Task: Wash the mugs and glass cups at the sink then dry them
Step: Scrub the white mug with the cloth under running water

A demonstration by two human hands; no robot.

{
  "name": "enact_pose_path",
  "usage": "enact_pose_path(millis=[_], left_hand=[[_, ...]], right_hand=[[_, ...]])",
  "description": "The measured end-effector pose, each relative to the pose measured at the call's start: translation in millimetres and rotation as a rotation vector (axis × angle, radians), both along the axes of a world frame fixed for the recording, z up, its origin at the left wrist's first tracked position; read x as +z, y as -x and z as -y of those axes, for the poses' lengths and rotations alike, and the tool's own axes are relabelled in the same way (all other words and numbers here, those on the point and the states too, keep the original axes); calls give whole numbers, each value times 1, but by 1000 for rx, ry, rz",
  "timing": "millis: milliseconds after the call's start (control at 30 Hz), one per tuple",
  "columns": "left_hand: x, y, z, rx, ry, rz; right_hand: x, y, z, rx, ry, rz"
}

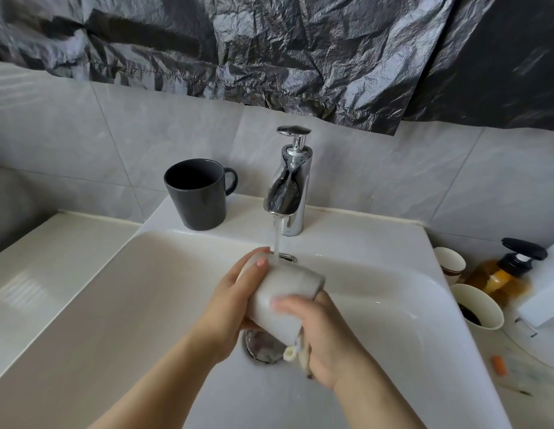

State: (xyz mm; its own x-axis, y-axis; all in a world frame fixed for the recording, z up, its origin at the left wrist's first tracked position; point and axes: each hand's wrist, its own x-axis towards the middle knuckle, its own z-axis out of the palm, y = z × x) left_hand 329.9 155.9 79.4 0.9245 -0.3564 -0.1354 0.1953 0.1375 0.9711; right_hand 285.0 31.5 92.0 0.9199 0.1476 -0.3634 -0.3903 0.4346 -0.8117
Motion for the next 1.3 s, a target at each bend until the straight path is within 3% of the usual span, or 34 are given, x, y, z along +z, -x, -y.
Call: enact_pose_path(millis=[67, 100, 167, 233, 300, 367, 400, 433, 500, 567, 633, 733, 800, 867, 967, 1033, 1167, 1300], left_hand=[[-1, 0, -2, 53, -20, 209], [0, -1, -3, 57, -35, 276], [3, -2, -6, -6, -61, 271], [5, -3, -6, -112, -20, 77], [6, -4, -6, -128, 63, -181], [4, -3, -4, -63, 51, -204], [1, -3, -2, -8, 19, -142], [-2, -4, -2, 44, -10, -56], [-3, -3, -3, 89, -44, 160], [-3, -2, -5, 81, -104, 376], [-3, -3, -6, 49, -171, 448], [-1, -3, -5, -73, -19, 41], [0, -3, -3, -60, 28, -87], [-4, -4, 0, 45, 21, 11], [-4, -4, 0, 97, 18, 274], [-7, -7, -2, 109, -13, 337], [-9, -13, -8, 40, -146, 357], [-14, -12, -7, -51, -413, 760]], right_hand=[[7, 1, 4, -28, -384, -3], [9, 1, 7, -58, -477, 3], [8, 1, 12, -68, -441, 35], [5, 0, 11, -71, -235, 82], [0, 2, 6, -7, 224, 185], [-5, 2, -4, 75, 458, 230], [-5, 3, -6, 72, 423, 202], [-5, 2, -7, 57, 251, 136], [-7, -1, -1, 41, -295, 32], [-5, -3, 7, -22, -524, 51], [0, -1, 12, -37, -442, 124], [2, 1, 11, 19, 39, 152], [-3, 1, 7, 65, 158, 121], [-4, 2, 6, 96, 105, 113], [2, 2, 10, 77, -241, 157], [1, 1, 13, 76, -364, 190], [-4, -2, 15, 41, -301, 160], [-10, -6, 21, 9, -123, 134]])
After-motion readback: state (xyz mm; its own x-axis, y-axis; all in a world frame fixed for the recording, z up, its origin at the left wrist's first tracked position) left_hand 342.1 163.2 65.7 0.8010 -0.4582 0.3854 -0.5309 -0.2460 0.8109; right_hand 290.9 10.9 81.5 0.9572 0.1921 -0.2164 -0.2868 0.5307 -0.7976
